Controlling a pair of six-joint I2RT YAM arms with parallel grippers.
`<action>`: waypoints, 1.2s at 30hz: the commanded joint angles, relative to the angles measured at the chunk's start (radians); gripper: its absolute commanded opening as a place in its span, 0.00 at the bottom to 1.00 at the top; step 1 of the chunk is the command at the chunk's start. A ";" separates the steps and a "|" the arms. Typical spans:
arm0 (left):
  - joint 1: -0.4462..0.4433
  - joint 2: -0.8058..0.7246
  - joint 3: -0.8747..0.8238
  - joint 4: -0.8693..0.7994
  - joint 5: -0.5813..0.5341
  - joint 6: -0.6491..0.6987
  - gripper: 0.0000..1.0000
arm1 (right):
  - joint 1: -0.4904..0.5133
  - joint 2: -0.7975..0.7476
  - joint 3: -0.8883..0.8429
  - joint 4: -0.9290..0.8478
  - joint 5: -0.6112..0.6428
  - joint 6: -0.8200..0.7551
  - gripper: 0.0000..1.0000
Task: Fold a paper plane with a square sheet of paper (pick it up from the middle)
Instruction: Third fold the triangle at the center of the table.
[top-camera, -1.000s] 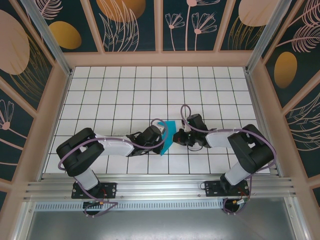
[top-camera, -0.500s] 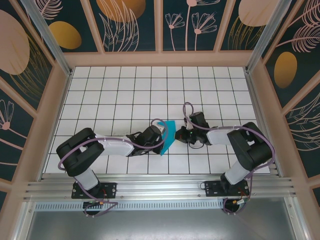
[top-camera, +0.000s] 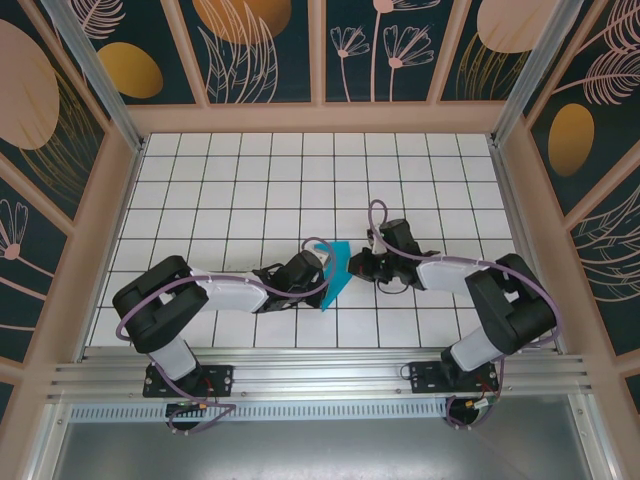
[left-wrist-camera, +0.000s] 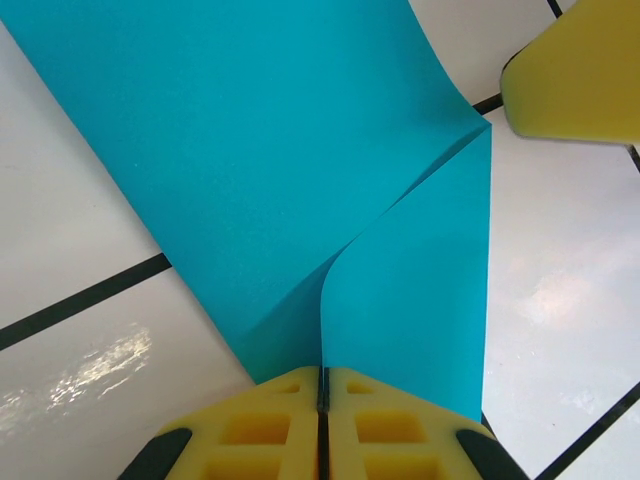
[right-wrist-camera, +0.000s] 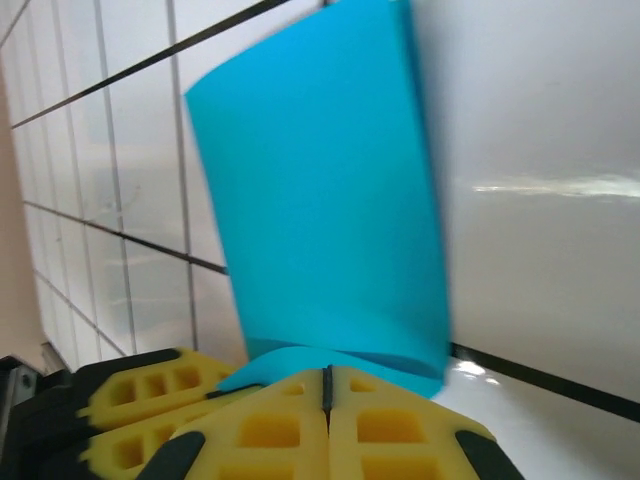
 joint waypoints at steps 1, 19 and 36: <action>0.008 0.012 -0.004 -0.121 -0.046 0.024 0.11 | 0.045 0.027 0.029 0.053 -0.055 0.012 0.06; 0.007 -0.060 0.037 -0.175 -0.103 0.006 0.23 | 0.089 0.166 0.034 -0.056 0.121 -0.030 0.03; 0.005 -0.252 -0.043 0.080 0.214 -0.356 0.27 | 0.099 0.173 0.034 -0.053 0.144 0.001 0.03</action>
